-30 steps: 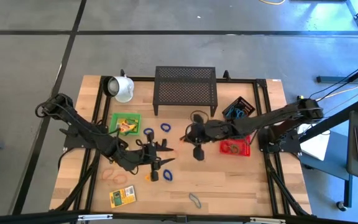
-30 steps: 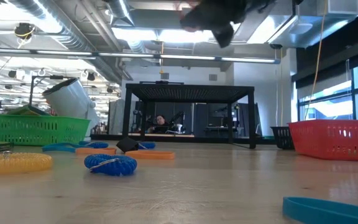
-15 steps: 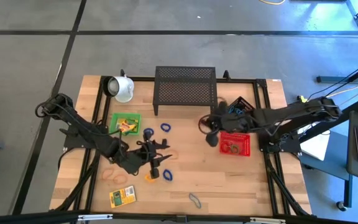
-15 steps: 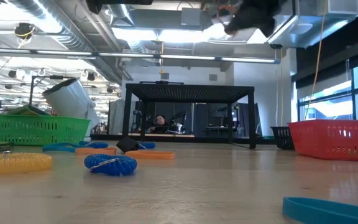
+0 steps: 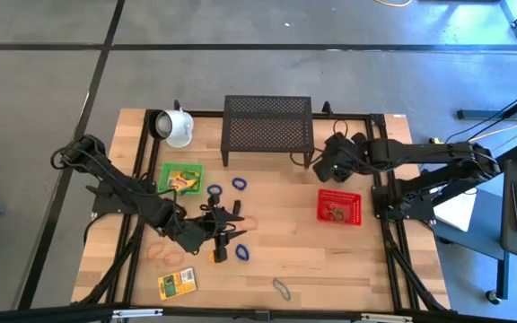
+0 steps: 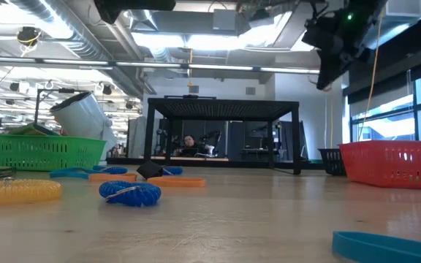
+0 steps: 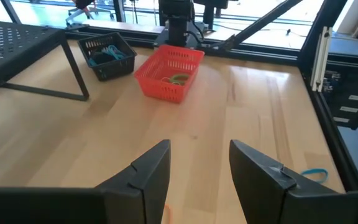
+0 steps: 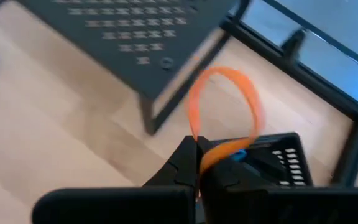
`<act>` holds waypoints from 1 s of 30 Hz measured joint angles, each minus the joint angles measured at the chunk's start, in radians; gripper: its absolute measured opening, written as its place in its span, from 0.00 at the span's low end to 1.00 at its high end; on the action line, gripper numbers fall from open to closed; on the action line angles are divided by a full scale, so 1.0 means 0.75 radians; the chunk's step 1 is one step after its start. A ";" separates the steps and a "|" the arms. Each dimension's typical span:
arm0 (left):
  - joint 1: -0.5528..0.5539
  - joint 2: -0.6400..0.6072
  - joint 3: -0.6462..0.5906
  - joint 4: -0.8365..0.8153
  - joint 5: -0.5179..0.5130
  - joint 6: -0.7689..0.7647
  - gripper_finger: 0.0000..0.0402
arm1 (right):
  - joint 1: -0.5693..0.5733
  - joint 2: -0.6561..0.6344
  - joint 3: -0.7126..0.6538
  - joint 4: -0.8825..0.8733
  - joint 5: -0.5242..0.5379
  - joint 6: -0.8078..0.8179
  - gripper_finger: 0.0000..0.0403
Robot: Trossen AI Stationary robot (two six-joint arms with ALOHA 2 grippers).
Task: Pick & Place Office Desk Supplies
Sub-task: Put the orange rubber band into the black bin
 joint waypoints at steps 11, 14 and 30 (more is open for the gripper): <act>-0.024 0.000 0.000 -0.053 0.011 -0.025 0.40 | -0.220 0.009 -0.286 0.039 -0.090 0.201 0.01; -0.033 0.000 0.000 -0.053 0.000 -0.024 0.40 | -0.243 0.009 -0.372 0.134 -0.177 0.229 0.01; -0.030 0.000 0.000 -0.052 -0.005 -0.021 0.40 | -0.249 0.009 -0.505 0.335 -0.243 0.144 0.17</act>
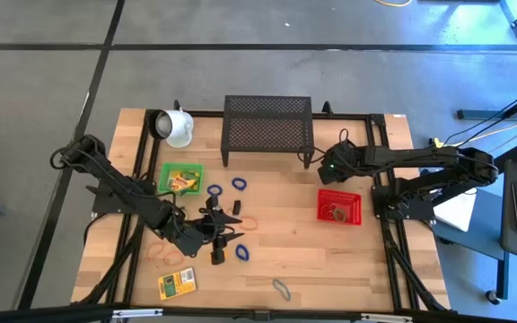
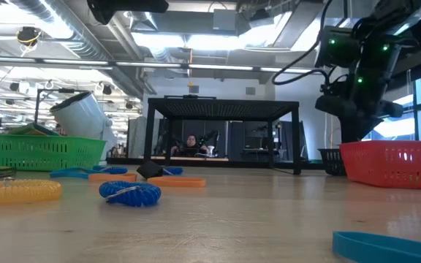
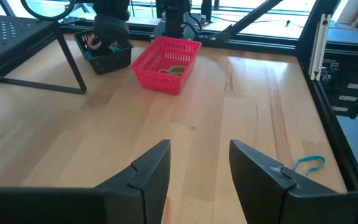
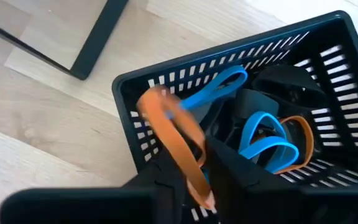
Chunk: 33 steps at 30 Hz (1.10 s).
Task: Pick & Place Office Desk Supplies
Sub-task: Put the orange rubber band into the black bin, then put the yellow spring keychain into the orange bin
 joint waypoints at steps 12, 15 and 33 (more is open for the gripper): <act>0.000 0.000 0.000 -0.013 0.001 -0.009 0.40 | 0.001 0.000 0.000 0.008 0.040 0.022 0.45; -0.010 0.001 0.000 -0.083 0.009 -0.075 0.40 | 0.001 0.000 0.000 0.007 0.050 0.063 0.49; -0.157 0.183 -0.138 -0.361 0.495 -0.383 0.40 | 0.140 0.000 0.316 0.007 0.164 -0.070 0.40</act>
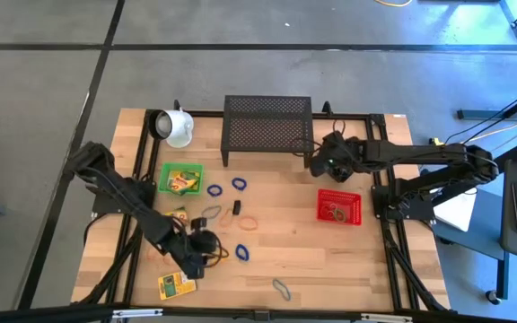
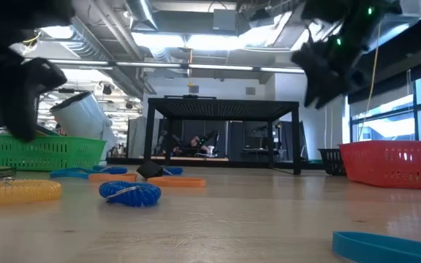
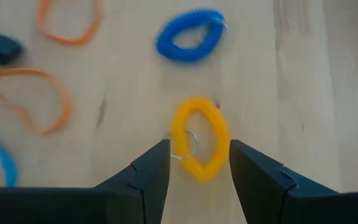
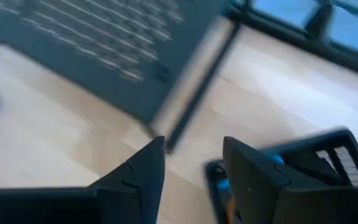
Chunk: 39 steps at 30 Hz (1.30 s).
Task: Pick & Place Office Desk Supplies
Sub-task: Put the yellow spring keychain into the orange bin
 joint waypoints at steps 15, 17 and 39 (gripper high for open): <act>-0.040 0.267 0.010 0.085 -0.016 0.070 0.39 | 0.347 0.030 0.102 0.434 0.315 -0.056 0.40; -0.038 0.262 0.009 0.085 -0.015 0.070 0.38 | 0.386 0.053 0.102 0.497 0.384 -0.056 0.40; -0.017 0.126 -0.003 0.097 -0.121 -0.143 0.11 | 0.520 0.307 0.102 0.793 0.330 -0.347 0.40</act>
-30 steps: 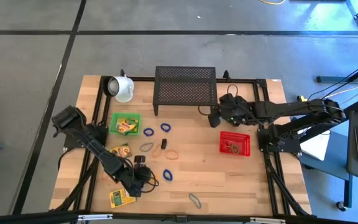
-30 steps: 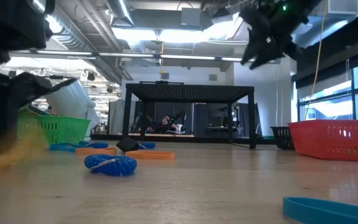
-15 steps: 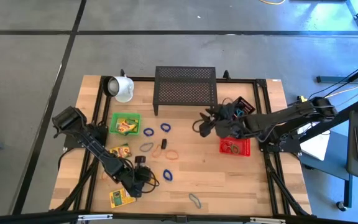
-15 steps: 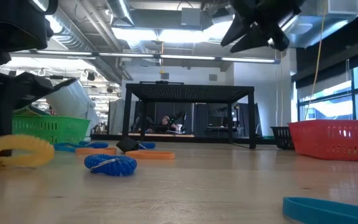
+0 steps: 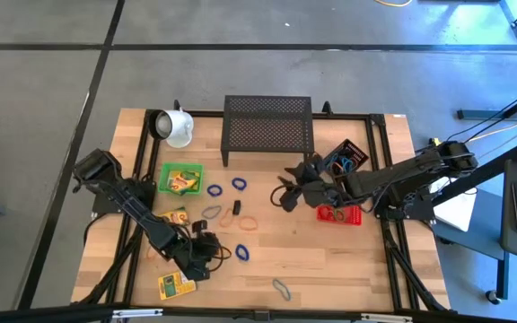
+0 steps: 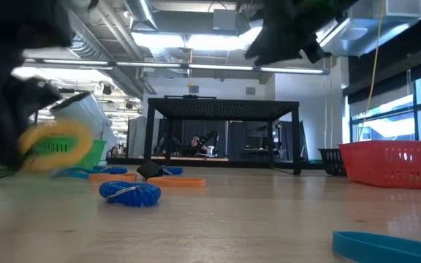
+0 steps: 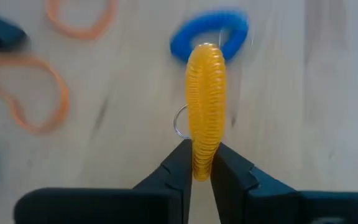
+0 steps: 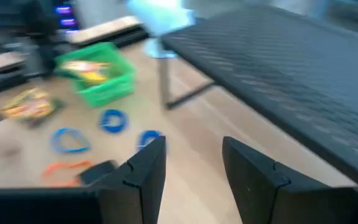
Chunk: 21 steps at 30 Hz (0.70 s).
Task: Pick & Place Office Desk Supplies
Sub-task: Put the yellow spring keychain into the orange bin
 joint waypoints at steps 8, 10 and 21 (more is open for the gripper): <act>0.000 -0.154 0.001 0.064 -0.213 0.116 0.05 | 0.001 0.106 0.000 0.414 -0.347 -0.375 0.40; 0.000 -0.194 0.001 0.121 -0.260 0.170 0.05 | 0.002 0.162 0.000 0.533 -0.504 -0.509 0.40; 0.000 -0.300 0.003 0.429 -0.517 0.594 0.07 | 0.002 0.373 0.000 1.051 -1.014 -0.816 0.40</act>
